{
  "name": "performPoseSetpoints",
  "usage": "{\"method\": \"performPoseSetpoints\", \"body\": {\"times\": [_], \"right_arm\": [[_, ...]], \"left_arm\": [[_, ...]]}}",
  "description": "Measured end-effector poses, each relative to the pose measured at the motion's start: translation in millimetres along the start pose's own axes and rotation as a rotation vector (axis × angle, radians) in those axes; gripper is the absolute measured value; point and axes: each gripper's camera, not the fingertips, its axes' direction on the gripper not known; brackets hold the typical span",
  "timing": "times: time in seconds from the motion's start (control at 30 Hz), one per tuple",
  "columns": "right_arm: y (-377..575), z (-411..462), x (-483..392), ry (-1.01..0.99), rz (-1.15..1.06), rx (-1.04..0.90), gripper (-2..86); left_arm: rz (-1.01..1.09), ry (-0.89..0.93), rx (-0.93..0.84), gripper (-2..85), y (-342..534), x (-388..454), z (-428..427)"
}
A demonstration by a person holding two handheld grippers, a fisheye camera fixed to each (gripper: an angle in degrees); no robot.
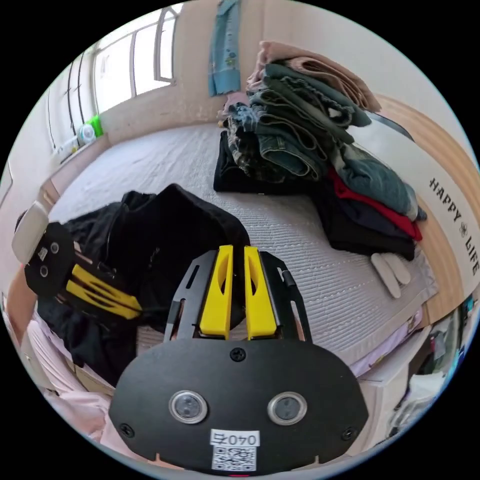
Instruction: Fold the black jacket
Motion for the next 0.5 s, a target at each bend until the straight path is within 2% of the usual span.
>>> {"method": "performPoseSetpoints", "body": {"times": [0.1,0.2,0.4,0.5], "right_arm": [[2,-3,24,-0.111,0.078,0.064,3.9],[-9,2,35,-0.155,0.093,0.106,4.5],[-24,50,45,-0.444,0.09,-0.033,8.4],[-7,15,77,-0.458,0.176,0.112,6.0]], "left_arm": [[0.042,0.119,0.095,-0.9,21,-2,-20],[0.029,0.19,0.088,-0.9,32,-12,-12],[-0.113,0.286,0.086,-1.2,42,-40,5],[-0.147,0.257,0.225,-1.3,60,-43,-32]]}}
